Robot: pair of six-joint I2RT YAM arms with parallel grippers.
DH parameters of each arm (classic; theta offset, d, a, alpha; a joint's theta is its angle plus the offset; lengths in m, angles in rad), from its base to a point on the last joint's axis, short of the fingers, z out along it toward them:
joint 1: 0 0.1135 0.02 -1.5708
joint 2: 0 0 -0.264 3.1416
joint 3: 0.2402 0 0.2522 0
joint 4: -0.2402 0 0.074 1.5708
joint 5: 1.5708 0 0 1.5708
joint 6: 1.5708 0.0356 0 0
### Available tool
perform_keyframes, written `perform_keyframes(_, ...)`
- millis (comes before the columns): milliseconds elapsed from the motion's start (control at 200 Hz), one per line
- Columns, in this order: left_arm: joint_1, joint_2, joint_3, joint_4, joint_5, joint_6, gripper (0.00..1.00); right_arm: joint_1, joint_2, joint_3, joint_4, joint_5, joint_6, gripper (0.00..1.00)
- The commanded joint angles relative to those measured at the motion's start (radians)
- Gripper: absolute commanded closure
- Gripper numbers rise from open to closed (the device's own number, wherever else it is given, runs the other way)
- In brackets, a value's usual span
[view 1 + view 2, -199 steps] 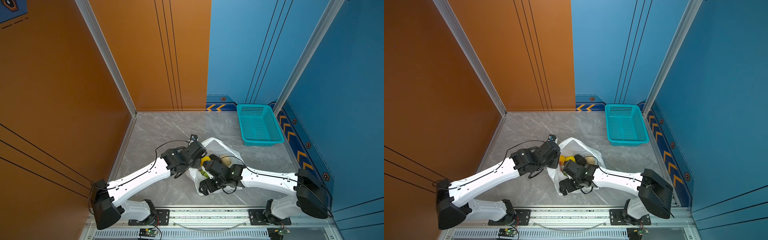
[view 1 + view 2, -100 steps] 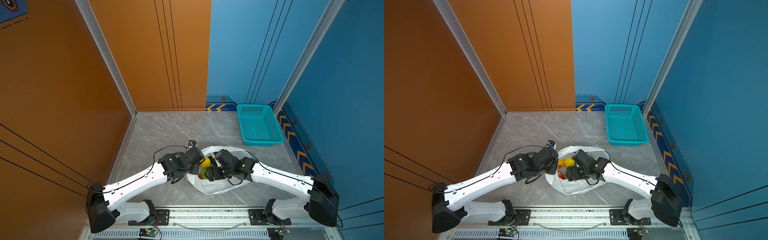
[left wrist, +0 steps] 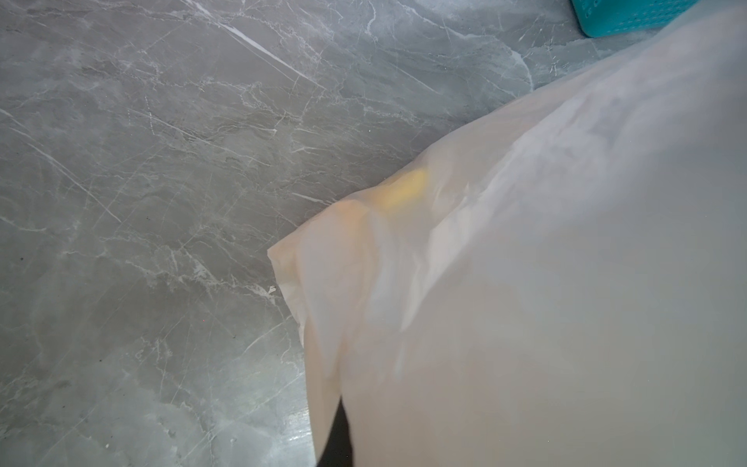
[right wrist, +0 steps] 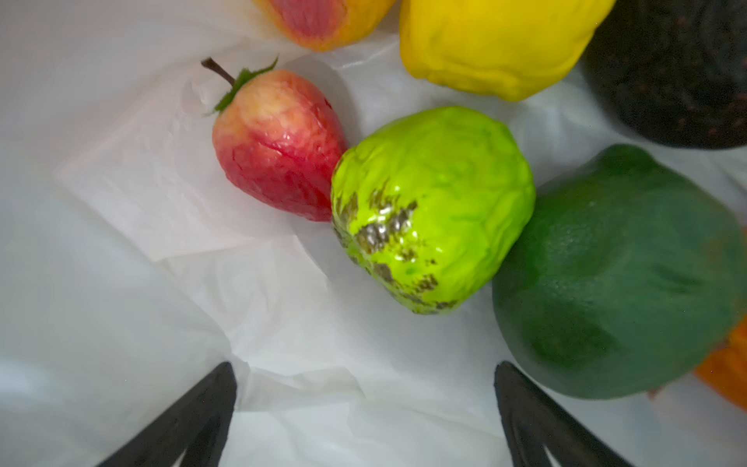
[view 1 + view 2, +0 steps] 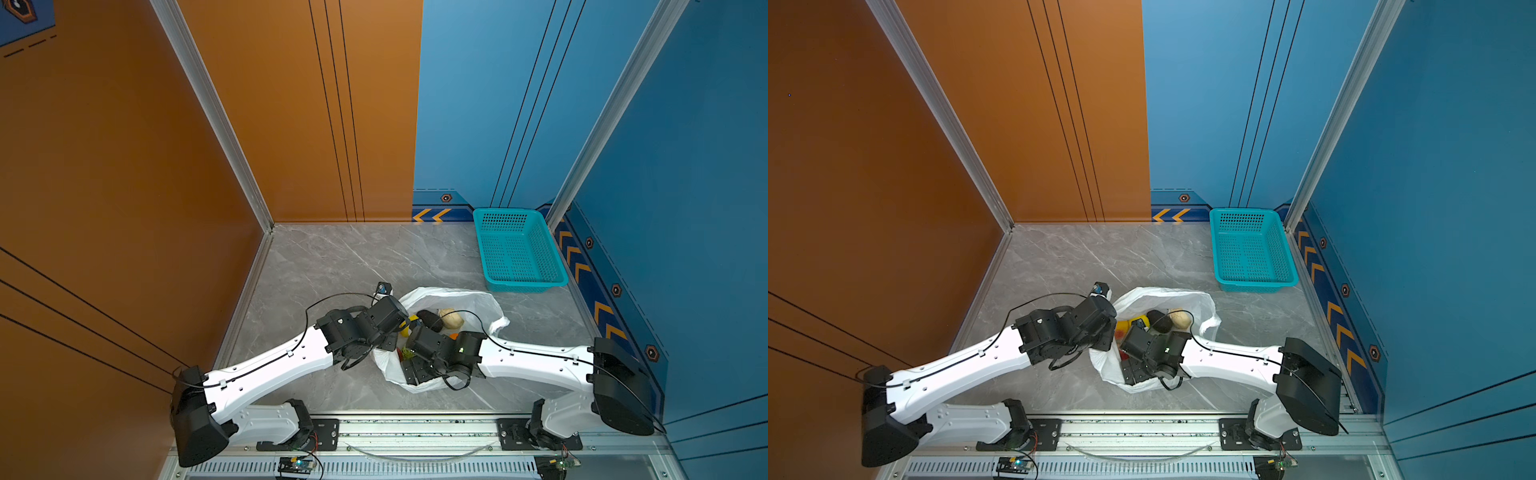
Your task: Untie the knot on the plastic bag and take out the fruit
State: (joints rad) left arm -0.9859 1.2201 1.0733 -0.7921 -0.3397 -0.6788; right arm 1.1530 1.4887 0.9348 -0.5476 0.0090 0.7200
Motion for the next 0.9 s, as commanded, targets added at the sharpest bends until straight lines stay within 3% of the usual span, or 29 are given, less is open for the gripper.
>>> perform_keyframes(0, -0.008, -0.003, -0.016, -0.018, -0.024, -0.016, 1.00, 0.007, 0.039, -0.037, -0.063, 0.020, 0.009, 0.00)
perform_keyframes(170, -0.021, -0.007, -0.036, -0.006, -0.006, -0.029, 1.00, -0.015, 0.033, -0.034, -0.059, 0.021, -0.022, 0.00)
perform_keyframes(325, -0.068, -0.017, -0.093, 0.010, -0.004, -0.052, 1.00, -0.043, -0.072, -0.068, -0.043, 0.008, -0.022, 0.00)
perform_keyframes(641, -0.132, -0.025, -0.173, 0.082, -0.031, -0.074, 1.00, -0.075, -0.334, -0.341, 0.027, 0.105, 0.032, 0.00)
perform_keyframes(896, -0.164, -0.023, -0.153, 0.110, -0.135, -0.048, 1.00, -0.087, -0.349, -0.434, 0.071, 0.166, 0.027, 0.00)
